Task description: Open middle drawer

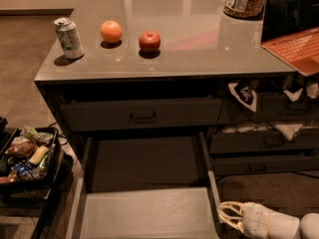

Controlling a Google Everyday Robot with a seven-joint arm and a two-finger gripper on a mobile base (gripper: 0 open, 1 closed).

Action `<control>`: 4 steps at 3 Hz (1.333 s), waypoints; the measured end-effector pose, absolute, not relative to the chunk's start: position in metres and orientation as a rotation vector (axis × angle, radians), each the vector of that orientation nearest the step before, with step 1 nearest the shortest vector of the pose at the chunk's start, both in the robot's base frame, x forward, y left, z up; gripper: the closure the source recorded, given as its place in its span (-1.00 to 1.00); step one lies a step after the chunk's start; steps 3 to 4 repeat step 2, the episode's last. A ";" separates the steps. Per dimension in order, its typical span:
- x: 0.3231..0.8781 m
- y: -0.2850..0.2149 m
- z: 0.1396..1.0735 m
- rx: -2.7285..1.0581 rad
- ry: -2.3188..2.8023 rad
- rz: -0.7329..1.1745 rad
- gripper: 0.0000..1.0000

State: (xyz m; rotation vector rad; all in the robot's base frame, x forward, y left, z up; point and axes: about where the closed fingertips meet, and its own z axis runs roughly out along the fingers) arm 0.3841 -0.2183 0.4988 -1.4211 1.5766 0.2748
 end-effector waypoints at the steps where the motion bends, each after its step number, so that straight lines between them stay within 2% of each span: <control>1: 0.384 -0.218 0.499 -1.421 1.577 0.275 -0.30; 2: 0.384 -0.218 0.499 -1.421 1.577 0.275 -0.77; 4: 0.384 -0.218 0.499 -1.421 1.577 0.275 -0.77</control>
Offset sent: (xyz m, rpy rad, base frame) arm 0.0000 0.0000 0.0000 0.0000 0.0000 0.0000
